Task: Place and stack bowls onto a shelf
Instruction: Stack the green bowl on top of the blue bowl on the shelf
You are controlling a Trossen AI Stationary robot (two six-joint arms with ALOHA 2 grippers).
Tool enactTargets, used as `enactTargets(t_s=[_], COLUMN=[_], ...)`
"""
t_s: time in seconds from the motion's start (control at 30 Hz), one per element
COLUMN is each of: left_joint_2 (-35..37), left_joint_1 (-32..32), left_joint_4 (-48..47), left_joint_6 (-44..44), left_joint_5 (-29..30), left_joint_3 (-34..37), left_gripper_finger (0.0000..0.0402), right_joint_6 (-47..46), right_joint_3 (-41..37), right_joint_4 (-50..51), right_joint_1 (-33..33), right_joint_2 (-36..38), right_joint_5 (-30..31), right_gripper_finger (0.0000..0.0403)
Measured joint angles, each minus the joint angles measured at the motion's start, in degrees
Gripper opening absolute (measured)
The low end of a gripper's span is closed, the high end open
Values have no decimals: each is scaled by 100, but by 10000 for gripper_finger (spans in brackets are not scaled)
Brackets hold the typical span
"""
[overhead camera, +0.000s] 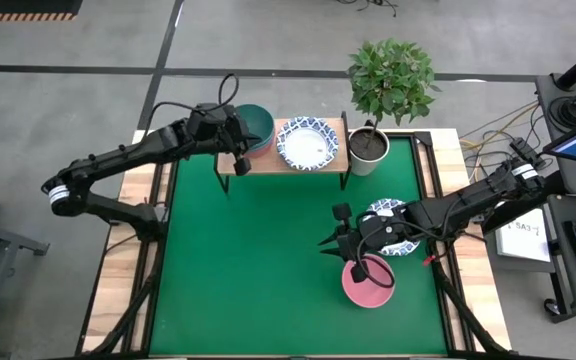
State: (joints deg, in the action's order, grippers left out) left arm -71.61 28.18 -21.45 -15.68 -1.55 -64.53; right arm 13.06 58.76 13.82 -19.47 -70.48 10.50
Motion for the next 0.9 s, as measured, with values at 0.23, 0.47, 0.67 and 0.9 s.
enactTargets(t_s=[0.23, 0.47, 0.67, 0.9], left_joint_2=[323, 932, 1111, 1059], left_joint_1=[0, 105, 245, 247], left_joint_4=[-350, -753, -729, -571], left_joint_6=[-102, -293, -233, -135], left_joint_5=[-49, 274, 390, 403], left_joint_3=[-103, 59, 504, 690], left_gripper_finger=[0, 0, 0, 0], right_joint_6=[0, 30, 41, 6], right_joint_3=[0, -4, -4, -7], right_joint_4=[0, 0, -5, -90], right_joint_1=[0, 0, -1, 0], right_joint_2=[0, 0, 0, 0], right_joint_5=[-1, -2, -2, -2], right_gripper_finger=[68, 68, 68, 68])
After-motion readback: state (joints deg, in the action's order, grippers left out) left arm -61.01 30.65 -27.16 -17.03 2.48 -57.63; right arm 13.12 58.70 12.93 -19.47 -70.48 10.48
